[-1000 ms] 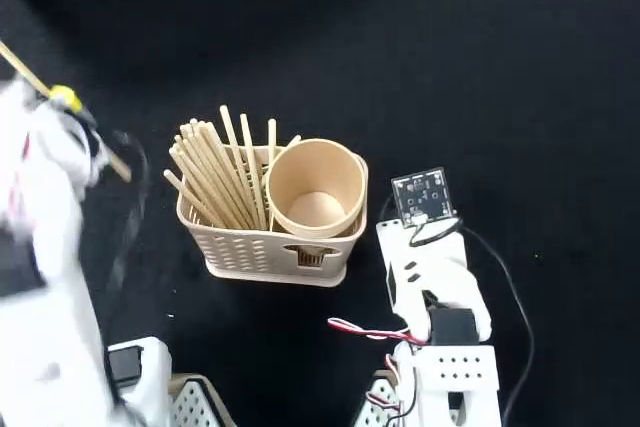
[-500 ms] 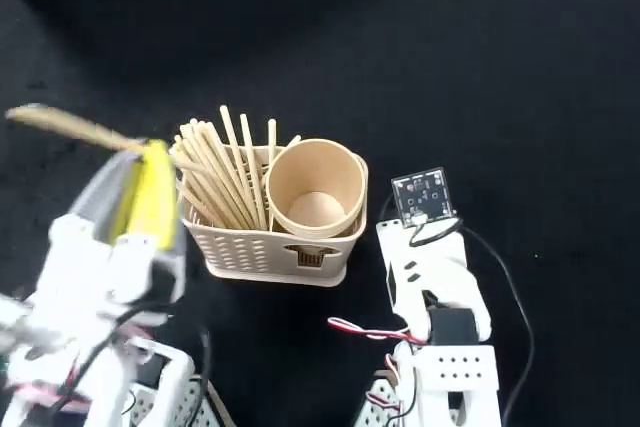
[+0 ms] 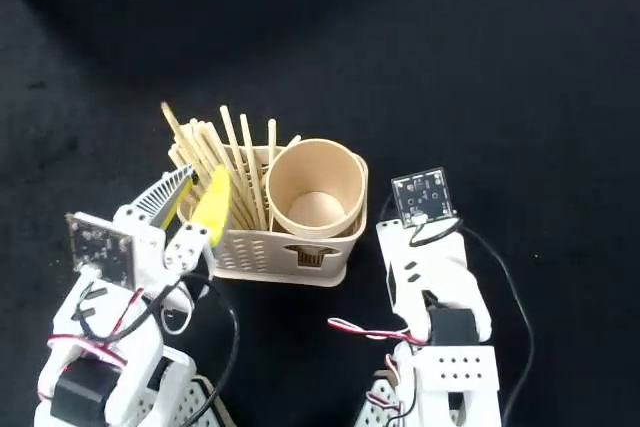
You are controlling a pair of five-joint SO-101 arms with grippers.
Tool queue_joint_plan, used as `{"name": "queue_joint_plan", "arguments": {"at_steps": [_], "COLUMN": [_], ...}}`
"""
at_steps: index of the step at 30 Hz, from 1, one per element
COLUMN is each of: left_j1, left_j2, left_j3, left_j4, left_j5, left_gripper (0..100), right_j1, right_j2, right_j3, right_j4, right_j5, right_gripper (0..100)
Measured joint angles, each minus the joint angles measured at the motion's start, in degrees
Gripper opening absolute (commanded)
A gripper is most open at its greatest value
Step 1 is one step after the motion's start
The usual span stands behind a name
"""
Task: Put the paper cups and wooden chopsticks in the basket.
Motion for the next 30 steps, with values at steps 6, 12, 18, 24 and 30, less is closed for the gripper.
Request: {"name": "queue_joint_plan", "arguments": {"at_steps": [6,12,18,24,30], "left_j1": [-0.1,-10.2,-27.9,-38.2,-42.3], "left_j2": [0.1,-0.1,-0.8,-3.6,-3.4], "left_j3": [-1.9,-13.2,-4.1,20.0,30.2], "left_j4": [5.5,18.5,18.6,9.3,4.1], "left_j5": [4.9,-0.2,-5.7,-8.8,-18.6], "left_gripper": [23,21,4,3,4], "right_j1": [0.0,0.0,0.0,-1.9,-7.0], "right_j2": [0.0,0.0,0.0,0.0,0.1], "right_j3": [0.0,0.0,-1.3,-1.8,1.1], "right_j4": [0.0,0.0,3.0,3.2,-1.0], "right_j5": [0.0,0.0,0.0,0.1,0.1], "right_gripper": [1.3,1.3,1.4,1.5,1.3]}}
